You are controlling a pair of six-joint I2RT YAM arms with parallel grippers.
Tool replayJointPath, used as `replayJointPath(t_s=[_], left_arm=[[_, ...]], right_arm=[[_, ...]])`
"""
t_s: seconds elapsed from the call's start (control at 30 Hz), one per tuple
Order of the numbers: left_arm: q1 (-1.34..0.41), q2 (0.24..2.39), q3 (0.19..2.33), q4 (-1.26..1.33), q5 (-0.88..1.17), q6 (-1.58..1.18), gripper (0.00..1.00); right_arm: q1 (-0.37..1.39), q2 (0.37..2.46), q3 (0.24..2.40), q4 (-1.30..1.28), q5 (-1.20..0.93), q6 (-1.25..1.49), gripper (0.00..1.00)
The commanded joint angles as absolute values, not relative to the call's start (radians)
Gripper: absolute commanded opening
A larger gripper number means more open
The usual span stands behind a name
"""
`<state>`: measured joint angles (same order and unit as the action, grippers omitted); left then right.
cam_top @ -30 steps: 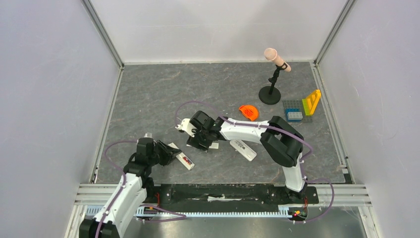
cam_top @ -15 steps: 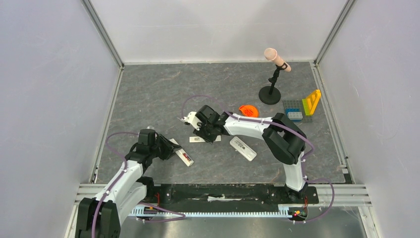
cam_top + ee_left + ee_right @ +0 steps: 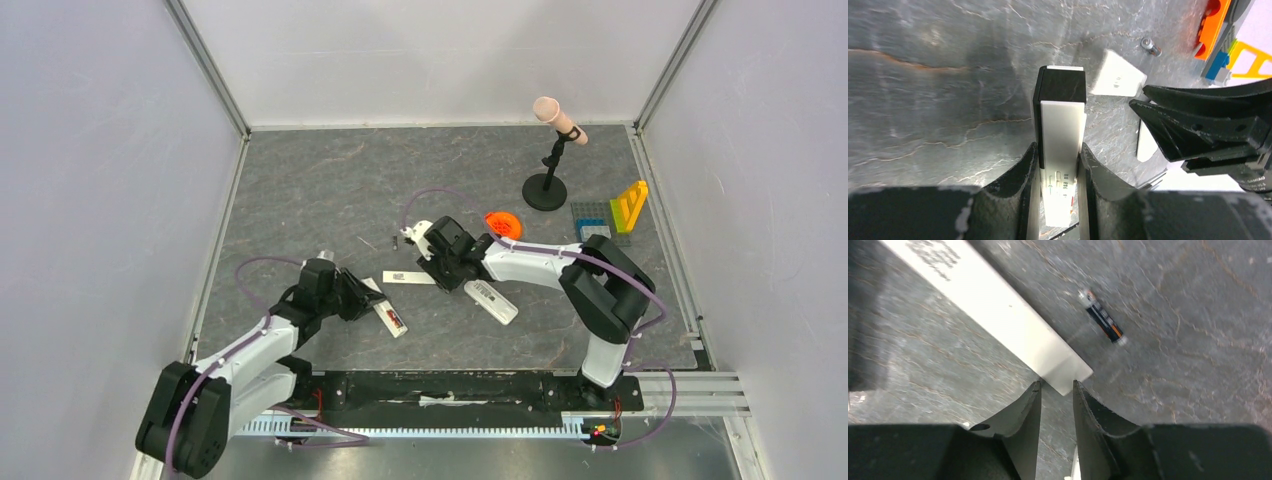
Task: Load the batteries into the remote control
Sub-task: Adjust the battery cover, then place the remote control at the center of the board.
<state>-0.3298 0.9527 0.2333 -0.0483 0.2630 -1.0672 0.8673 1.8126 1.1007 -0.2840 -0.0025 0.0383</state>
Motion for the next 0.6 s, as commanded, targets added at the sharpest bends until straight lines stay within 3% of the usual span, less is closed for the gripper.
replayJointPath(t_s=[0.0, 0.17, 0.57], left_arm=[[-0.416, 0.98, 0.242, 0.072, 0.17, -1.149, 0.06], [-0.453, 0.96, 0.215, 0.074, 0.109, -1.186, 0.1], [-0.456, 0.808, 0.241, -0.2, 0.006, -1.151, 0.52]], right_arm=[[0.842, 1.774, 1.053, -0.284, 0.051, 0.105, 0.32], [0.832, 1.749, 1.044, -0.262, 0.016, 0.113, 0.32], [0.836, 1.714, 1.089, -0.235, -0.125, 0.146, 0.4]])
